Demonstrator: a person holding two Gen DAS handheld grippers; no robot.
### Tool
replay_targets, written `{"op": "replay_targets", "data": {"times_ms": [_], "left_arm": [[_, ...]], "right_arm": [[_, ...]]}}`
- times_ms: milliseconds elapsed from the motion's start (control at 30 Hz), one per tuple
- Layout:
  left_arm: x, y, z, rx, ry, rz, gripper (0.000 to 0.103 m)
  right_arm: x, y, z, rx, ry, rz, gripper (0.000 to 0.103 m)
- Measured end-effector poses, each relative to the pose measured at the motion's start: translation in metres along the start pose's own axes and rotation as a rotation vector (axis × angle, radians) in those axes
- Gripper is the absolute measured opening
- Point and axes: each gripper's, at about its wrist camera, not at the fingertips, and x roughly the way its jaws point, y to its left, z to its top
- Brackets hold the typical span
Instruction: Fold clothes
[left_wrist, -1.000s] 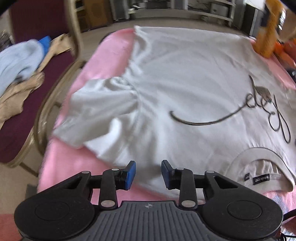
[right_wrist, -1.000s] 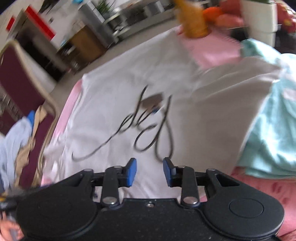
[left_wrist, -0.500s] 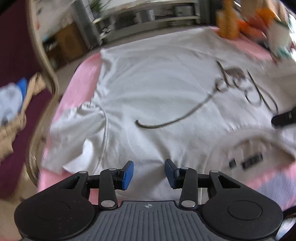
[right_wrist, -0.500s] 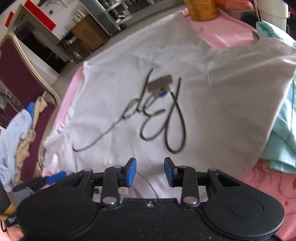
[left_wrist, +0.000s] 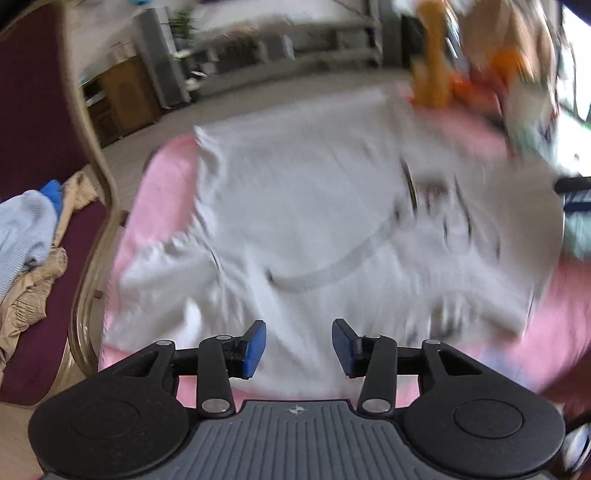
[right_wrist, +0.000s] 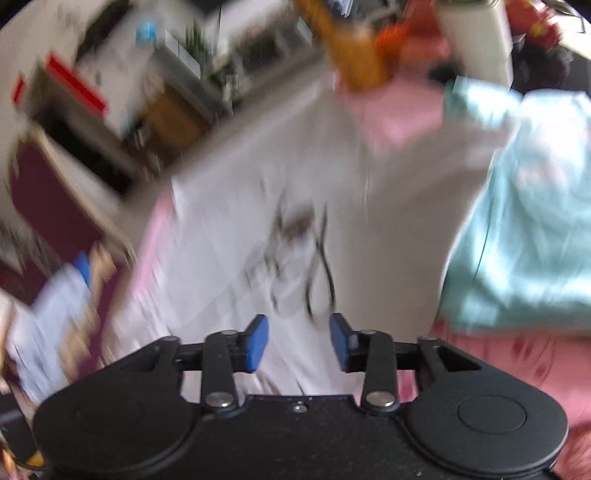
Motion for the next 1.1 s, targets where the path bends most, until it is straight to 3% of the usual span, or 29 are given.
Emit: {"op": "replay_targets", "data": {"times_ms": [100, 167, 333, 400, 467, 533, 567, 600, 867, 967, 1100], "left_arm": [[-0.008, 0.019, 0.027, -0.112, -0.057, -0.03, 0.048], [0.002, 0.025, 0.035, -0.155, -0.052, -0.048, 0.05], [0.066, 0.012, 0.013, -0.188, 0.091, -0.048, 0.049], [0.084, 0.007, 0.002, -0.205, 0.158, -0.039, 0.049], [0.09, 0.007, 0.002, -0.211, 0.173, -0.045, 0.05], [0.088, 0.009, 0.005, -0.223, 0.153, -0.044, 0.052], [0.087, 0.01, 0.006, -0.229, 0.145, -0.045, 0.052], [0.086, 0.01, 0.006, -0.234, 0.144, -0.052, 0.053], [0.081, 0.009, 0.003, -0.21, 0.137, -0.07, 0.054], [0.078, 0.008, 0.003, -0.21, 0.131, -0.071, 0.055], [0.071, 0.008, 0.001, -0.201, 0.111, -0.066, 0.055]], "right_arm": [[-0.023, -0.007, 0.034, 0.067, -0.114, 0.035, 0.051], [-0.028, -0.016, 0.053, 0.103, -0.178, 0.004, 0.055], [-0.015, -0.063, 0.069, 0.218, -0.258, -0.071, 0.057], [-0.009, -0.085, 0.066, 0.275, -0.269, -0.152, 0.057], [-0.007, -0.1, 0.067, 0.33, -0.27, -0.167, 0.056], [-0.005, -0.115, 0.069, 0.383, -0.273, -0.174, 0.051], [-0.004, -0.117, 0.071, 0.385, -0.285, -0.204, 0.039], [-0.002, -0.119, 0.073, 0.385, -0.291, -0.236, 0.036], [0.022, -0.126, 0.077, 0.431, -0.238, -0.278, 0.027], [0.02, -0.128, 0.074, 0.453, -0.268, -0.275, 0.004], [0.018, -0.098, 0.075, 0.311, -0.335, -0.268, 0.003]]}}
